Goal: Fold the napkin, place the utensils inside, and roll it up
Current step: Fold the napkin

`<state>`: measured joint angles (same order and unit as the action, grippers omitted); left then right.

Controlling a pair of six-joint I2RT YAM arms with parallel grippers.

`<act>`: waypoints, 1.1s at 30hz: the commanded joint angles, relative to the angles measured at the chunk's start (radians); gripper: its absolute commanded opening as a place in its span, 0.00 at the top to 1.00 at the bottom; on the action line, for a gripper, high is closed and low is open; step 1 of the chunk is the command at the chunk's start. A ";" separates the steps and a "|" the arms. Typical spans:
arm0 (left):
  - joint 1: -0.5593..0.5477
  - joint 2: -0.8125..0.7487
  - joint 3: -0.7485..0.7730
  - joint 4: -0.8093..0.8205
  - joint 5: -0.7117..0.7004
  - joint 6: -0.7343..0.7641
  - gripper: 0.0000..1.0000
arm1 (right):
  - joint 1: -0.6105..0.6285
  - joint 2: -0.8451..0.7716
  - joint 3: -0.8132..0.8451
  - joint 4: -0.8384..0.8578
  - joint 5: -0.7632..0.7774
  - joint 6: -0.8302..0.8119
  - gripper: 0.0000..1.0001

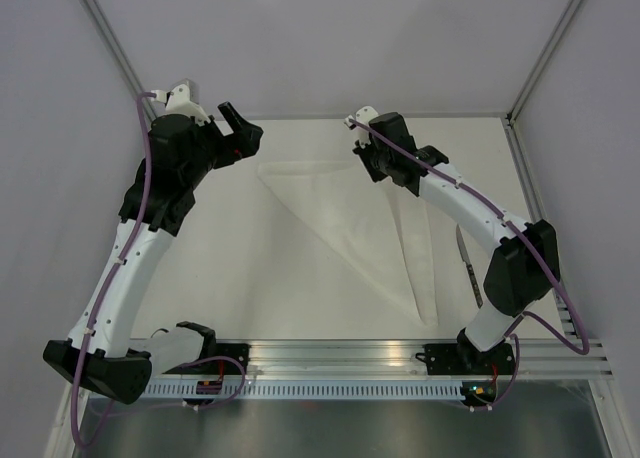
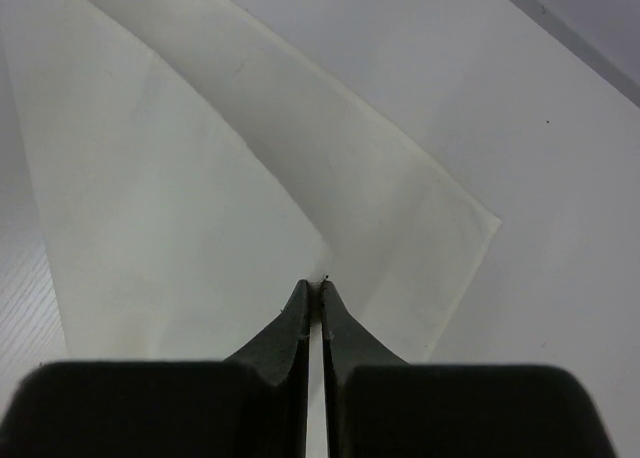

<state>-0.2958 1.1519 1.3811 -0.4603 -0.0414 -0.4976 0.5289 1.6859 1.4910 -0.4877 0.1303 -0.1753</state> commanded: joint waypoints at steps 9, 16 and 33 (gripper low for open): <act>0.006 0.000 -0.004 0.045 0.028 -0.027 0.00 | -0.027 -0.048 0.040 -0.035 0.058 0.025 0.99; 0.006 -0.001 -0.007 0.045 0.028 -0.029 0.00 | -0.040 -0.060 0.031 -0.040 0.057 0.026 1.00; 0.006 -0.001 -0.014 0.045 0.028 -0.029 0.00 | -0.056 -0.061 -0.015 -0.019 0.048 0.031 1.00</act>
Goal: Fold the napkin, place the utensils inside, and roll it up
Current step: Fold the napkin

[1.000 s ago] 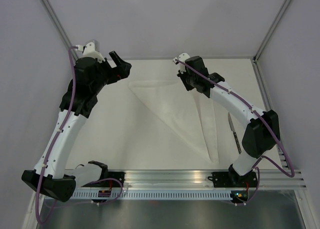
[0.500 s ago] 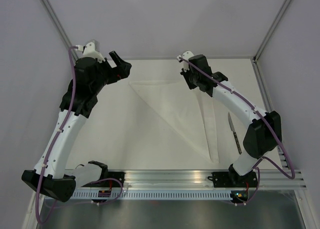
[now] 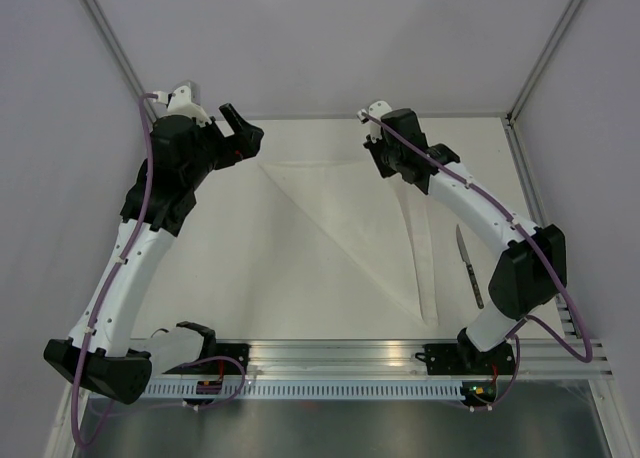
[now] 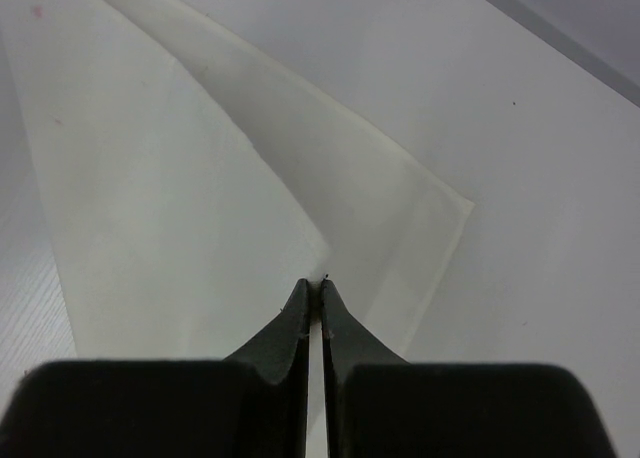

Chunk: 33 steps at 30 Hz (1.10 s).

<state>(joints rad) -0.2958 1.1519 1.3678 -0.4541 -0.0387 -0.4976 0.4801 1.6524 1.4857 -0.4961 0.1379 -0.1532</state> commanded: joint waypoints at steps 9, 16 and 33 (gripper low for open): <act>0.006 0.002 -0.004 0.040 0.022 -0.027 0.00 | -0.024 0.004 -0.039 0.016 0.042 -0.002 1.00; 0.006 0.009 -0.009 0.043 0.019 -0.025 0.00 | -0.046 0.020 -0.012 0.016 0.043 -0.006 1.00; 0.007 0.015 -0.018 0.054 0.023 -0.025 0.00 | -0.064 0.055 0.057 -0.016 0.062 -0.025 1.00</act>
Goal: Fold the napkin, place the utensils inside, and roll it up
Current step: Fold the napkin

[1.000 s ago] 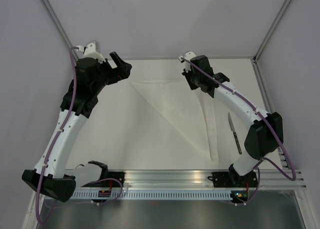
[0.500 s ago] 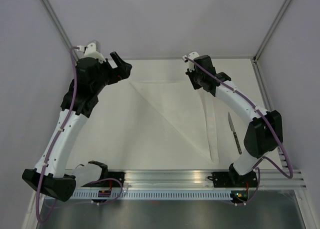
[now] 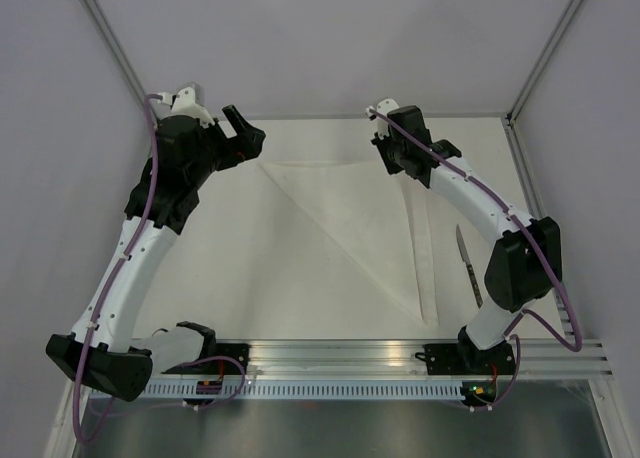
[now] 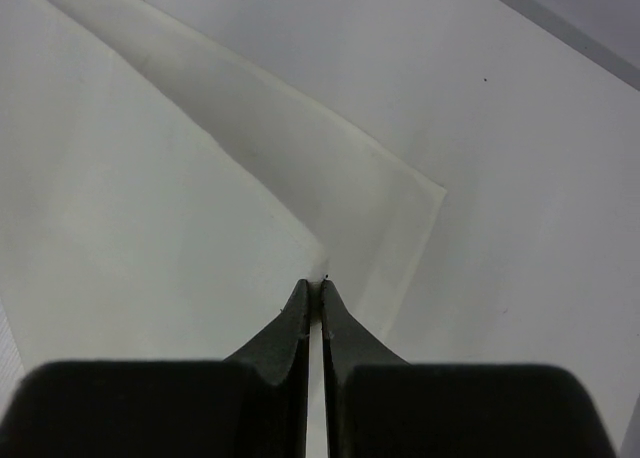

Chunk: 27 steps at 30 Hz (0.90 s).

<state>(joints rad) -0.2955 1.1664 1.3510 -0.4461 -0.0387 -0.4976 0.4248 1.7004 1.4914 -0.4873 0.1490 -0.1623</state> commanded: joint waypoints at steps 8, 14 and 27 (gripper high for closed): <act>0.009 0.003 -0.007 0.047 0.025 -0.027 0.00 | -0.021 0.028 0.067 -0.033 0.054 -0.025 1.00; 0.010 0.003 -0.007 0.047 0.026 -0.025 0.00 | -0.027 0.038 0.075 -0.033 0.057 -0.028 1.00; 0.012 -0.001 -0.010 0.047 0.026 -0.027 0.00 | -0.041 0.079 0.127 -0.051 0.058 -0.040 1.00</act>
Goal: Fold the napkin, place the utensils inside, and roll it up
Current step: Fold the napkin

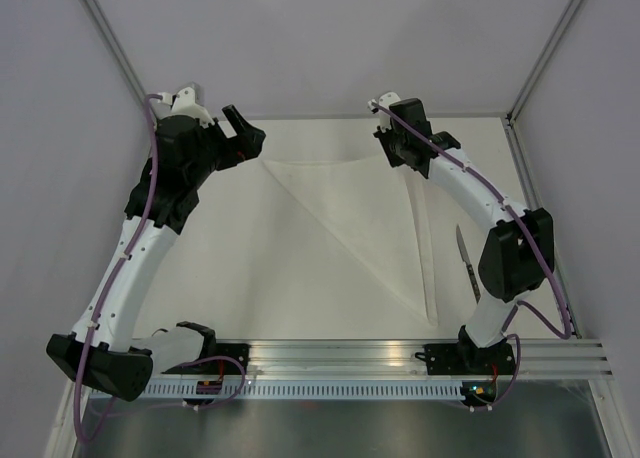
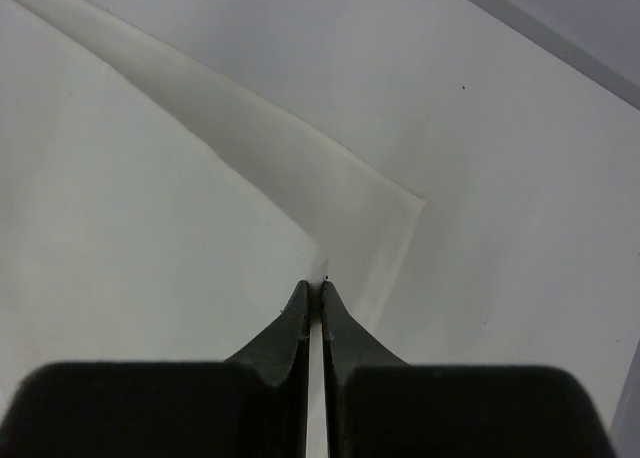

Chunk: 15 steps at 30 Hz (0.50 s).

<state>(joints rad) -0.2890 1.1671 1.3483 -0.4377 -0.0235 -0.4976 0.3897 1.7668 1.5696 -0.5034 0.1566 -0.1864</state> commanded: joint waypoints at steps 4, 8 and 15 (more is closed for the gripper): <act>0.007 -0.001 -0.009 0.039 0.011 -0.027 0.00 | -0.009 0.019 0.056 -0.038 0.055 -0.019 0.99; 0.008 0.000 -0.009 0.040 0.013 -0.027 0.00 | -0.012 0.023 0.063 -0.040 0.055 -0.022 1.00; 0.010 0.003 -0.009 0.045 0.017 -0.029 0.00 | -0.022 0.039 0.082 -0.046 0.061 -0.024 1.00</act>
<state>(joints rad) -0.2871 1.1675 1.3403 -0.4377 -0.0227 -0.4976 0.3756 1.7866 1.5963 -0.5179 0.1600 -0.1921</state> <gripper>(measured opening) 0.994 0.077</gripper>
